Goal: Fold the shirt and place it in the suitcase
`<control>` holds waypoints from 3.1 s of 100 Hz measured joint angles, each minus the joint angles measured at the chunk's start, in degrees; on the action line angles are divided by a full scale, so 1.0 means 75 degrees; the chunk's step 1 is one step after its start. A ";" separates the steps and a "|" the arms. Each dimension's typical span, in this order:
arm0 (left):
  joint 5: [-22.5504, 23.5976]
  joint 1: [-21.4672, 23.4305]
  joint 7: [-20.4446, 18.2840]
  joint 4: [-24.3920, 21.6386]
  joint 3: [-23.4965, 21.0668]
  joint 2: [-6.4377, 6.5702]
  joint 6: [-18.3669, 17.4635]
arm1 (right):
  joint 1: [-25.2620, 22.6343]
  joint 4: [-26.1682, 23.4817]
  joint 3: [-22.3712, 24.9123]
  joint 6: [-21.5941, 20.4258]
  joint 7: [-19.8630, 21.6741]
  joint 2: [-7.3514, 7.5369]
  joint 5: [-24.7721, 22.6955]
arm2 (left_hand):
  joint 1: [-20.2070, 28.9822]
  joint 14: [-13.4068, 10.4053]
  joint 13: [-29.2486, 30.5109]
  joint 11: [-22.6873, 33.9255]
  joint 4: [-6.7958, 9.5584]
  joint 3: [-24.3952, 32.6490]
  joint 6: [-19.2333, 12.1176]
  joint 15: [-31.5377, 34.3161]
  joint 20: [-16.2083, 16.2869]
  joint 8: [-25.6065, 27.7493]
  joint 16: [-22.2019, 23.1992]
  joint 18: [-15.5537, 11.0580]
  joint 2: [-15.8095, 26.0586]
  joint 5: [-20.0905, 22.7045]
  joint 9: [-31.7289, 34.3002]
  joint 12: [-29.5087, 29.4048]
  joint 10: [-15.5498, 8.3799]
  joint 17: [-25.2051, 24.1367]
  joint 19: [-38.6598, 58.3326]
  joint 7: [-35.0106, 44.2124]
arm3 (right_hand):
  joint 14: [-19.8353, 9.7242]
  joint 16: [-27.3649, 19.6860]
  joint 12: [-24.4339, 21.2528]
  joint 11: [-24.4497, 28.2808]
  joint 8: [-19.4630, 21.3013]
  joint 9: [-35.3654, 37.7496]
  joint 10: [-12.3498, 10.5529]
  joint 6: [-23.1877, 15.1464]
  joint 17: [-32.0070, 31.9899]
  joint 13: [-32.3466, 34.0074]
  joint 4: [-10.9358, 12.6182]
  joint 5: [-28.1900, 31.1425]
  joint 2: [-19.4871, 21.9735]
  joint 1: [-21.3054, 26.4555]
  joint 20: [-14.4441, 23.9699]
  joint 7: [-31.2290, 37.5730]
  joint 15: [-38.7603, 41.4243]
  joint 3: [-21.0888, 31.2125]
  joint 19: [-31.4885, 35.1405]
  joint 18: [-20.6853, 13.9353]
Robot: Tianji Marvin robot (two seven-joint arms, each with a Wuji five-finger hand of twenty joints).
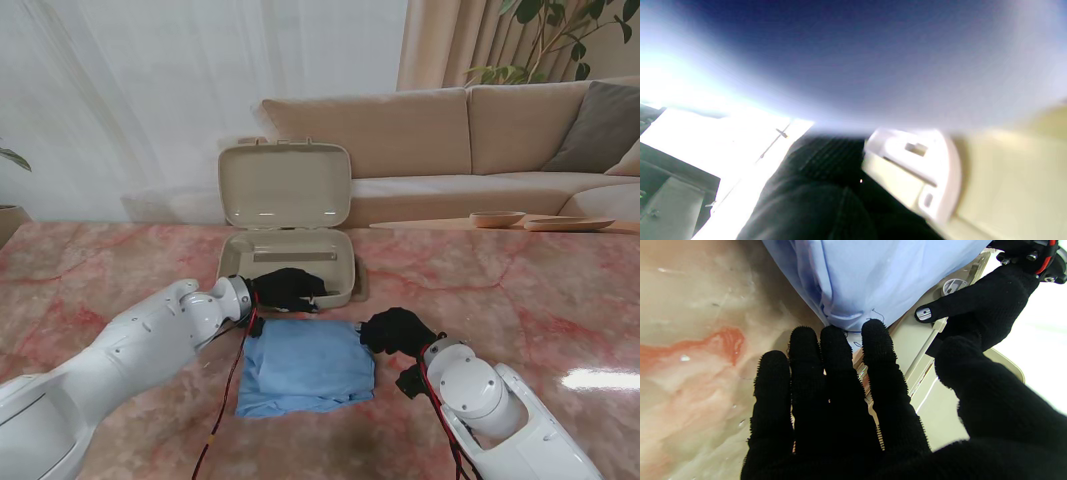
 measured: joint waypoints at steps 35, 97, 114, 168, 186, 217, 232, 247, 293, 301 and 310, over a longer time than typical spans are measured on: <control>0.0151 0.0141 -0.0174 -0.0549 -0.0209 0.0288 0.0214 | 0.0019 0.0016 -0.0017 0.0000 -0.0001 0.0000 -0.0006 | 0.0076 -0.0101 -0.0456 -0.0002 0.0000 -0.0241 -0.0340 -0.0432 -0.0189 -0.0394 -0.1147 0.0113 -0.0108 0.0010 -0.0513 -0.0400 -0.0078 -0.0379 -0.0470 -0.0456 | 0.0000 0.0000 0.0000 0.0002 0.0000 0.0000 0.0000 0.0000 0.0000 0.0000 0.0000 0.0000 0.0000 0.0000 0.0000 0.0000 -0.0002 0.0000 0.0000 0.0000; 0.0075 0.0080 -0.0698 -0.0866 -0.0154 0.0518 0.0267 | 0.0027 0.0038 -0.0012 0.0060 0.0010 0.0001 0.0001 | -0.1180 0.0207 -0.1088 0.0261 0.0066 -0.0196 -0.0702 -0.2110 -0.0284 -0.0538 -0.2248 0.0136 0.0109 -0.0442 -0.1374 -0.1667 -0.0078 -0.0971 -0.1034 -0.1577 | 0.0002 0.0000 0.0000 0.0034 0.0001 0.0000 0.0000 0.0000 0.0000 0.0000 0.0000 0.0000 0.0000 0.0003 0.0000 0.0000 -0.0004 0.0000 0.0000 0.0000; 0.0147 0.0106 -0.0939 -0.1161 -0.0243 0.0671 0.0396 | 0.0031 0.0050 -0.0012 0.0060 0.0010 0.0001 0.0008 | -0.1289 0.0307 -0.1328 0.0105 0.0141 -0.0200 -0.0819 -0.2308 -0.0303 -0.0470 -0.2364 0.0137 0.0123 -0.0481 -0.1460 -0.1743 -0.0027 -0.1122 -0.1147 -0.1690 | 0.0003 0.0000 0.0000 0.0034 0.0001 0.0000 0.0000 0.0000 0.0000 0.0000 0.0000 0.0000 0.0000 0.0003 0.0000 0.0000 -0.0004 0.0000 0.0000 0.0000; 0.0842 0.1440 -0.1937 -0.3863 -0.2360 0.1358 0.2092 | -0.0019 -0.0115 0.0025 0.0029 -0.0031 0.0002 -0.0157 | -0.1581 0.0315 -0.1567 -0.0070 0.0142 -0.0201 -0.1082 -0.2586 -0.0404 -0.0447 -0.2575 0.0177 0.0506 -0.0563 -0.1819 -0.1861 0.0050 -0.1338 -0.1426 -0.2004 | 0.0003 0.0000 0.0000 0.0034 0.0001 0.0000 0.0002 0.0000 0.0034 0.0000 0.0000 0.0000 0.0000 0.0003 0.0000 0.0000 0.0040 0.0000 0.0009 0.0000; 0.1468 0.2707 -0.2314 -0.5775 -0.3590 0.1676 0.3087 | -0.0179 -0.0438 0.0103 -0.0064 -0.0127 0.0013 -0.0394 | -0.1264 0.0319 -0.1567 -0.0070 0.0171 -0.1383 -0.1092 -0.2587 -0.0466 -0.0264 -0.2576 0.0184 0.0669 -0.0563 -0.1819 -0.1863 0.0090 -0.1342 -0.1428 -0.2148 | 0.0003 0.0000 0.0000 0.0034 0.0001 0.0000 0.0002 0.0000 0.0035 0.0000 0.0000 0.0000 -0.0094 0.0003 0.0000 -0.0001 0.0043 -0.0002 0.0010 0.0000; 0.2302 0.4940 -0.2385 -0.7996 -0.5041 0.1874 0.4226 | -0.0313 -0.0673 -0.0072 -0.0400 -0.0808 0.0005 -0.0877 | -0.0639 0.0500 -0.1567 -0.0290 0.0400 -0.3029 -0.1091 -0.2588 -0.0466 -0.0178 -0.2576 0.0208 0.1394 -0.0519 -0.1817 -0.1864 0.0250 -0.1432 -0.1521 -0.2519 | 0.0011 0.0000 0.0000 -0.0009 0.0001 -0.0307 0.0025 0.0009 -0.0012 -0.0219 0.0000 -0.0267 -0.1020 0.0003 0.0000 -0.0352 0.0025 0.0482 0.0004 0.0005; 0.2860 0.5595 -0.1560 -0.8361 -0.5125 0.1868 0.4358 | -0.0347 -0.0696 -0.0286 -0.0650 -0.1101 -0.0021 -0.1276 | -0.1014 0.0609 -0.1567 -0.0442 0.0381 -0.3065 -0.0958 -0.2687 -0.0466 -0.0178 -0.2576 0.0287 0.1615 -0.0517 -0.1815 -0.1865 0.0315 -0.1522 -0.1673 -0.2910 | 0.0011 0.0000 -0.0004 -0.0045 0.0003 -0.0981 0.0070 0.0130 -0.0304 -0.0643 0.0000 -0.0774 -0.1644 0.0003 0.0000 -0.0630 -0.0129 0.0904 -0.0207 0.0003; 0.2996 0.5947 -0.1108 -0.8480 -0.5095 0.1800 0.4558 | -0.0375 -0.0696 -0.0496 -0.0819 -0.1341 -0.0046 -0.1525 | -0.1283 0.0681 -0.1696 -0.0580 0.0412 -0.3053 -0.0880 -0.2797 -0.0466 -0.0312 -0.2576 0.0304 0.1929 -0.0518 -0.1815 -0.1900 0.0379 -0.1626 -0.1791 -0.3178 | 0.0004 -0.0036 -0.0090 -0.0026 0.0007 -0.1659 0.0078 0.0261 -0.0650 -0.1228 0.0000 -0.1250 -0.2128 0.0002 0.0000 -0.0976 -0.0248 0.1137 -0.0570 -0.0168; 0.3284 0.6161 -0.0110 -0.8023 -0.4765 0.1602 0.4418 | -0.0195 -0.0332 -0.1172 -0.1063 -0.1735 -0.0019 -0.2542 | -0.1778 0.0697 -0.1950 -0.0786 0.0412 -0.3124 -0.0478 -0.2997 -0.0467 -0.0374 -0.2579 0.0373 0.1927 -0.0570 -0.2051 -0.1946 0.0454 -0.1907 -0.2220 -0.3740 | -0.0382 -0.0388 -0.0486 0.0030 -0.0009 -0.3541 0.0057 0.0515 -0.1404 -0.2841 0.0000 -0.2540 -0.2516 -0.0028 0.0848 -0.1955 -0.0674 0.1144 -0.2676 -0.0675; 0.3366 0.6224 -0.0127 -0.8020 -0.4752 0.1610 0.4429 | -0.0179 -0.0278 -0.1256 -0.1086 -0.1868 -0.0030 -0.2796 | -0.1778 0.0699 -0.2155 -0.0862 0.0412 -0.3111 -0.0298 -0.3079 -0.0469 -0.0464 -0.2609 0.0361 0.1923 -0.0787 -0.2266 -0.1946 0.0476 -0.1952 -0.2392 -0.4007 | -0.0382 -0.0390 -0.0563 -0.0006 -0.0009 -0.3717 0.0057 0.0566 -0.1564 -0.3033 0.0000 -0.2546 -0.2526 -0.0105 0.0582 -0.2042 -0.0705 0.1065 -0.2427 -0.0700; 0.3663 0.6312 -0.0167 -0.8046 -0.4743 0.1633 0.4458 | -0.0176 -0.0251 -0.1327 -0.1088 -0.1941 -0.0039 -0.2960 | -0.1778 0.0699 -0.2280 -0.0873 0.0412 -0.3104 -0.0126 -0.3164 -0.0479 -0.0475 -0.2635 0.0336 0.1920 -0.0949 -0.2337 -0.1946 0.0529 -0.2012 -0.2448 -0.4204 | -0.0382 -0.0390 -0.0564 -0.0006 -0.0009 -0.3773 0.0057 0.0571 -0.1601 -0.3018 0.0000 -0.2546 -0.2534 -0.0105 0.0577 -0.2050 -0.0620 0.0992 -0.2336 -0.0748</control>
